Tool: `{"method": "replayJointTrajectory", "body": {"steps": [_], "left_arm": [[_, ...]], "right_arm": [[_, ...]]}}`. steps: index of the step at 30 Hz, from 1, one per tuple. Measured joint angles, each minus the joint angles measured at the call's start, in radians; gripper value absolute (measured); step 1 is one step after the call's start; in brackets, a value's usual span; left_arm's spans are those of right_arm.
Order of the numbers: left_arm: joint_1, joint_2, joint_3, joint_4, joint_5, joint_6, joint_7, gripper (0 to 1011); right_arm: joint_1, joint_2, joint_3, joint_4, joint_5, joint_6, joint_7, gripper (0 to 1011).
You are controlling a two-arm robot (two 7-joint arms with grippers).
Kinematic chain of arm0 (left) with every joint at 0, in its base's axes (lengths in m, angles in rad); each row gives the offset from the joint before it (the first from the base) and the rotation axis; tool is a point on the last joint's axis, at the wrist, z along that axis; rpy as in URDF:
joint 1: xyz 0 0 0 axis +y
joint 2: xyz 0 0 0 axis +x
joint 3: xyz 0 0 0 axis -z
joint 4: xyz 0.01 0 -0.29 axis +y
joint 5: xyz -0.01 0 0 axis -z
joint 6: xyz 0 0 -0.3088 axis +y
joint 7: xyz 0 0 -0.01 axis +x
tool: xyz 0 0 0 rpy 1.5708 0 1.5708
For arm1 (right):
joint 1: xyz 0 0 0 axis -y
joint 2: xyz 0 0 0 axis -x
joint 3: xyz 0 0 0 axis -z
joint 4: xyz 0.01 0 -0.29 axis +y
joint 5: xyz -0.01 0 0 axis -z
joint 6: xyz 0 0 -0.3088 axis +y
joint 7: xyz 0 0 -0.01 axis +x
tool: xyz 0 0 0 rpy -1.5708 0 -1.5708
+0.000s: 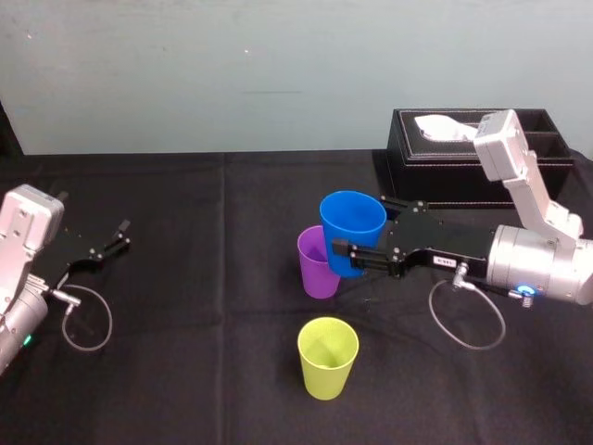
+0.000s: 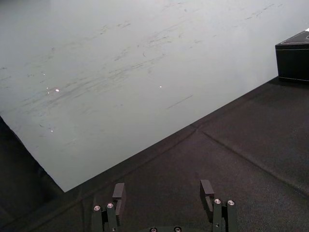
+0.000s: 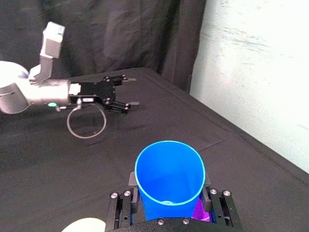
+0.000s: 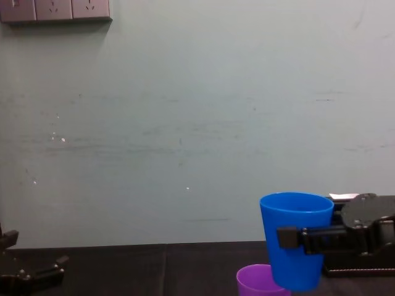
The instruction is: Stack the three plastic cups sequentially using one hand.
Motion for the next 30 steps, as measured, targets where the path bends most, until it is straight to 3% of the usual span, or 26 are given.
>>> {"method": "replayJointTrajectory", "body": {"steps": [11, 30], "left_arm": [[0.000, 0.000, 0.000, 0.000, 0.000, 0.000, 0.000, 1011], [0.000, 0.000, 0.000, 0.000, 0.000, 0.000, 0.000, 1011]], "right_arm": [[0.034, -0.044, -0.019, 0.044, -0.004, 0.016, -0.033, 723], [0.076, -0.088, -0.044, 0.099, -0.047, 0.014, -0.045, 723]]}}
